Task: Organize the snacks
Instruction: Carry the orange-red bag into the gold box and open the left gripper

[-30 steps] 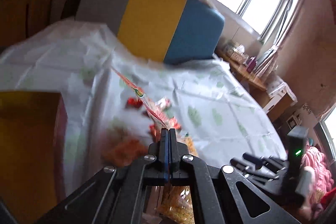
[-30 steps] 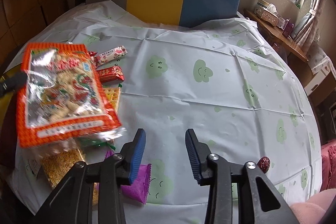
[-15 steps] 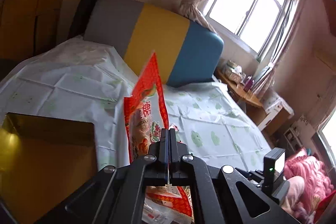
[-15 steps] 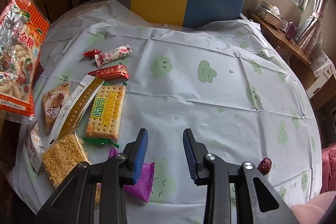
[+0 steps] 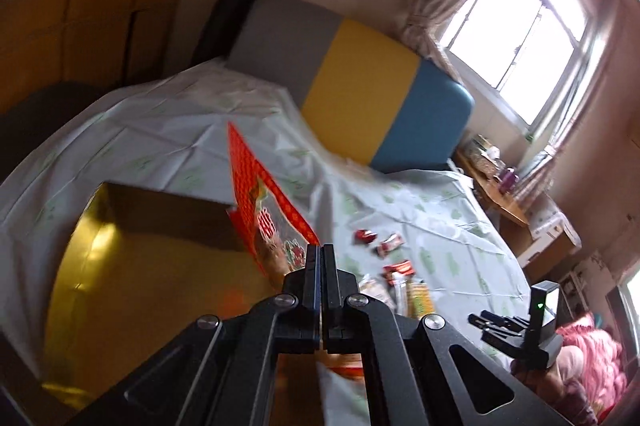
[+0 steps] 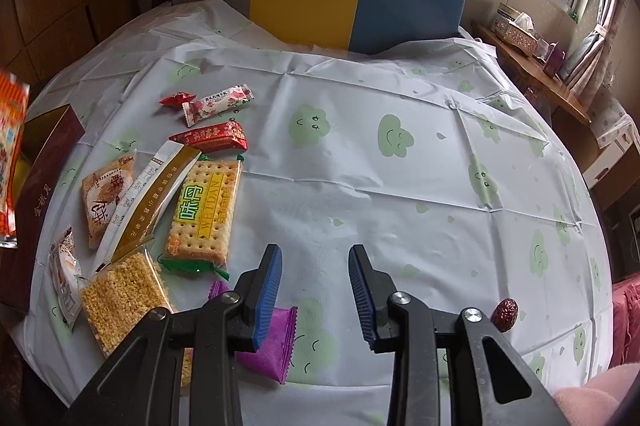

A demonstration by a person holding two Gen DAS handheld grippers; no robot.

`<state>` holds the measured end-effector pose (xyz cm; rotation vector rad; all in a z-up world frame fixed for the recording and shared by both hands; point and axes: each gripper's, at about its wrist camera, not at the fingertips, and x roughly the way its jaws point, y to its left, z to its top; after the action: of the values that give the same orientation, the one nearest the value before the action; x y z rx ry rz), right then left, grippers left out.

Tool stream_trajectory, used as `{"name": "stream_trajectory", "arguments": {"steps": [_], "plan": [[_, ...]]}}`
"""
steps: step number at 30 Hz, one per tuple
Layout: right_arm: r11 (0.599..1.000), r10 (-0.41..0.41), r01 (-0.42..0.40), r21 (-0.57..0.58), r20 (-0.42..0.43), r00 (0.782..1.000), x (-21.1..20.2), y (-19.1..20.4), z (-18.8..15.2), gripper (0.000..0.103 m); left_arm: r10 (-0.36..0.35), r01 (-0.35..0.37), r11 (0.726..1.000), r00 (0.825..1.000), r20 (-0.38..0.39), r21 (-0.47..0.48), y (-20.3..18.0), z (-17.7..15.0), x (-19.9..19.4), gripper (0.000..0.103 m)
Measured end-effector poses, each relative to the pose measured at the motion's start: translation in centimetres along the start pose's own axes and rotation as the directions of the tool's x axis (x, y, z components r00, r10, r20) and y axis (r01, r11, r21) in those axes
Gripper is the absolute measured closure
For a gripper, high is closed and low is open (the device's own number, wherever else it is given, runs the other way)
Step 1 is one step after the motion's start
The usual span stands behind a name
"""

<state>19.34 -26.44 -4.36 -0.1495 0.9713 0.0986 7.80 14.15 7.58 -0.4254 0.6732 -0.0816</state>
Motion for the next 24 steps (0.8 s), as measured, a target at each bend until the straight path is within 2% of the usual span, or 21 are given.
{"name": "stream_trajectory", "arguments": {"steps": [5,9,12,14,19,24], "plan": [[1.000,-0.007,0.007,-0.005,-0.008,1.000,0.2,0.1,0.0,0.068,0.090,-0.091,0.996,0.995,-0.033,-0.027,3.4,-0.6,0.2,0.103],[1.000,-0.015,0.015,-0.004,-0.011,1.000,0.2,0.2,-0.1,0.068,0.164,-0.167,0.986,0.984,-0.067,-0.030,5.8,-0.7,1.2,0.103],[1.000,-0.019,0.019,-0.008,-0.011,1.000,0.3,0.4,-0.2,0.068,0.238,-0.242,0.970,0.966,-0.103,-0.030,7.5,-0.7,2.3,0.103],[1.000,-0.020,0.020,-0.009,-0.012,1.000,0.3,0.5,-0.3,0.068,0.339,-0.344,0.939,0.933,-0.116,-0.021,8.7,-0.9,3.0,0.102],[1.000,-0.023,0.022,-0.017,-0.019,1.000,0.4,0.7,-0.4,0.068,0.373,-0.386,0.919,0.916,-0.146,-0.079,11.2,-1.9,2.9,0.101],[0.999,-0.021,0.020,-0.026,-0.031,0.999,0.7,0.9,-0.5,0.068,0.465,-0.475,0.877,0.878,-0.116,-0.073,11.8,-2.8,2.2,0.101]]}}
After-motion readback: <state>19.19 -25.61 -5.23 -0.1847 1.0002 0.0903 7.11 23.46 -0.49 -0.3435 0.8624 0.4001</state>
